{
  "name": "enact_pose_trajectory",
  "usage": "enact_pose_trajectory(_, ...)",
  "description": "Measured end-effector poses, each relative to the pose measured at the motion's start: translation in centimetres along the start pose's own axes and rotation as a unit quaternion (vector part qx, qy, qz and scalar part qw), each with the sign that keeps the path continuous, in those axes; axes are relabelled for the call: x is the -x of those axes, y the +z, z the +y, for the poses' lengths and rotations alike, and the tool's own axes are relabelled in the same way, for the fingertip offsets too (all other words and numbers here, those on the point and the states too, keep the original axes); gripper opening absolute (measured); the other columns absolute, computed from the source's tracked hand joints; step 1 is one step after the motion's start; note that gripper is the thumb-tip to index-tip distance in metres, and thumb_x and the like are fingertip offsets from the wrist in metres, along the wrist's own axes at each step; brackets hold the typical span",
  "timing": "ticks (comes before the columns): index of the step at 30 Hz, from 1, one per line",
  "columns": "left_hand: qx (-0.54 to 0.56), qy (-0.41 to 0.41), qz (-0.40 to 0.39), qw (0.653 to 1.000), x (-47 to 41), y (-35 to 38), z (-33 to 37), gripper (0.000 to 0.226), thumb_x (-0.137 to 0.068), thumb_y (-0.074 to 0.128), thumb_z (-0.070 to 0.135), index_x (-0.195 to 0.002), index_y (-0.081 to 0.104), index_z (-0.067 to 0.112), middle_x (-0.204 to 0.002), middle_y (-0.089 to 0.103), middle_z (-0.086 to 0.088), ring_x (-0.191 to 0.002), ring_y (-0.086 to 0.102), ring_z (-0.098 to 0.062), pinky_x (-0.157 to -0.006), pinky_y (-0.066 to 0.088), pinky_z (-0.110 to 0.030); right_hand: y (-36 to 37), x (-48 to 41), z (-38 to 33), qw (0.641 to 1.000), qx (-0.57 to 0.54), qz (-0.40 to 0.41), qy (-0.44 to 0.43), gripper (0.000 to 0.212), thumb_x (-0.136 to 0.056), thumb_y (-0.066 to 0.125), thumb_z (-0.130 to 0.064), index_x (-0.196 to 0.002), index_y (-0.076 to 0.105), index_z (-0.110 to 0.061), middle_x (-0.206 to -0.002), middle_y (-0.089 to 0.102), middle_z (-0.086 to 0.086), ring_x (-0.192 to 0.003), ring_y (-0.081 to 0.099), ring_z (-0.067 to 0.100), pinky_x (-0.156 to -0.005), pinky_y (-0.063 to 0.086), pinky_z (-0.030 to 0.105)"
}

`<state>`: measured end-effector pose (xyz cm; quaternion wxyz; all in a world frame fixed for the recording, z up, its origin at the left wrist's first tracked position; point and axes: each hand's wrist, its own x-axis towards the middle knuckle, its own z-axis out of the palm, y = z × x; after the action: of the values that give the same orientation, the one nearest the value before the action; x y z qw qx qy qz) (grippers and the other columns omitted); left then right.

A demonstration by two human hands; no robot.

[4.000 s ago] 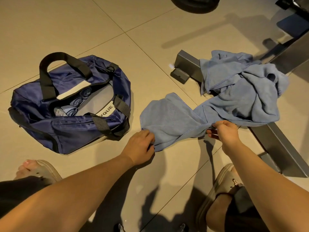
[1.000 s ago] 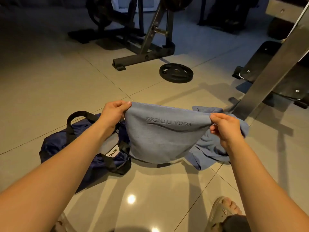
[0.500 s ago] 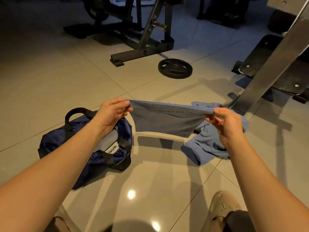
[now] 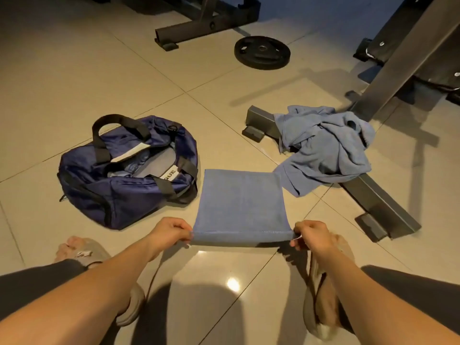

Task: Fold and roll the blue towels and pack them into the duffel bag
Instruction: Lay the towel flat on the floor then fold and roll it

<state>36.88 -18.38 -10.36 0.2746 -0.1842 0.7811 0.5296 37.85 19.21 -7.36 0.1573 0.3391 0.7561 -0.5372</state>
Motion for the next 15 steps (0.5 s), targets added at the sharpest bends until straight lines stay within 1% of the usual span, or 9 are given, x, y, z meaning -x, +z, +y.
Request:
enact_pose_trajectory(2, -0.030, -0.022, -0.016, 0.999, 0.4, 0.3, -1.9, 0.014, -0.077, 0.068, -0.010, -0.076, 0.074, 0.002, -0.073, 0.073, -0.022, -0.060, 0.066, -0.019, -0.052, 0.039, -0.023, -0.1, 0.5, 1.3, 0.999, 0.031, -0.028, 0.022, 0.018, -0.092, 0.051, -0.003, -0.087, 0.065, 0.008, -0.061, 0.066, 0.020, -0.053, 0.062, 0.029, -0.053, 0.053, 0.034)
enact_pose_trajectory(4, -0.062, -0.035, -0.034, 0.997, 0.6, 0.4, -3.3, 0.013, -0.075, 0.069, -0.011, -0.077, 0.075, 0.000, -0.075, 0.074, -0.024, -0.060, 0.065, -0.018, -0.059, 0.045, -0.025, -0.2, 1.2, 2.5, 0.996, 0.043, -0.063, 0.049, 0.020, -0.094, 0.048, -0.001, -0.089, 0.065, 0.009, -0.061, 0.065, 0.023, -0.047, 0.060, 0.028, -0.047, 0.052, 0.030)
enact_pose_trajectory(6, -0.093, -0.042, -0.060, 0.993, 0.6, 0.5, -4.5, 0.012, -0.073, 0.074, -0.010, -0.074, 0.076, 0.002, -0.072, 0.074, -0.020, -0.063, 0.065, -0.021, -0.064, 0.050, -0.026, -0.1, 1.7, 3.7, 0.991, 0.057, -0.099, 0.073, 0.022, -0.096, 0.046, 0.001, -0.095, 0.065, 0.011, -0.066, 0.064, 0.026, -0.049, 0.062, 0.031, -0.043, 0.051, 0.029)
enact_pose_trajectory(8, -0.125, -0.046, -0.088, 0.987, 0.7, 0.5, -5.4, 0.011, -0.074, 0.079, -0.006, -0.074, 0.078, 0.005, -0.071, 0.074, -0.011, -0.064, 0.067, -0.017, -0.063, 0.051, -0.022, -0.1, 2.1, 4.7, 0.985, 0.076, -0.129, 0.090, 0.022, -0.096, 0.046, 0.001, -0.101, 0.064, 0.012, -0.070, 0.066, 0.028, -0.057, 0.065, 0.034, -0.043, 0.052, 0.030)
enact_pose_trajectory(10, -0.151, -0.050, -0.119, 0.980, 0.9, 0.5, -6.0, 0.009, -0.076, 0.081, -0.001, -0.078, 0.080, 0.007, -0.076, 0.076, -0.007, -0.069, 0.071, -0.014, -0.065, 0.053, -0.021, -0.2, 2.2, 5.6, 0.980, 0.090, -0.144, 0.102, 0.021, -0.097, 0.046, 0.000, -0.102, 0.064, 0.010, -0.069, 0.067, 0.027, -0.057, 0.067, 0.033, -0.044, 0.053, 0.030)
enact_pose_trajectory(12, -0.146, -0.063, -0.149, 0.976, 1.2, 0.5, -6.2, 0.007, -0.078, 0.080, -0.002, -0.083, 0.080, 0.002, -0.082, 0.078, -0.011, -0.076, 0.075, -0.020, -0.069, 0.057, -0.026, -0.3, 2.4, 6.2, 0.977, 0.094, -0.155, 0.110, 0.021, -0.099, 0.045, -0.001, -0.104, 0.064, 0.007, -0.072, 0.069, 0.027, -0.057, 0.069, 0.031, -0.045, 0.053, 0.029)
enact_pose_trajectory(15, -0.124, -0.083, -0.165, 0.975, 1.6, 0.5, -6.3, 0.008, -0.081, 0.076, -0.004, -0.089, 0.077, -0.006, -0.087, 0.077, -0.019, -0.080, 0.076, -0.031, -0.078, 0.062, -0.037, -0.5, 2.8, 7.0, 0.972, 0.096, -0.172, 0.125, 0.019, -0.101, 0.046, -0.004, -0.107, 0.061, 0.007, -0.090, 0.071, 0.034, -0.060, 0.073, 0.029, -0.046, 0.055, 0.028)
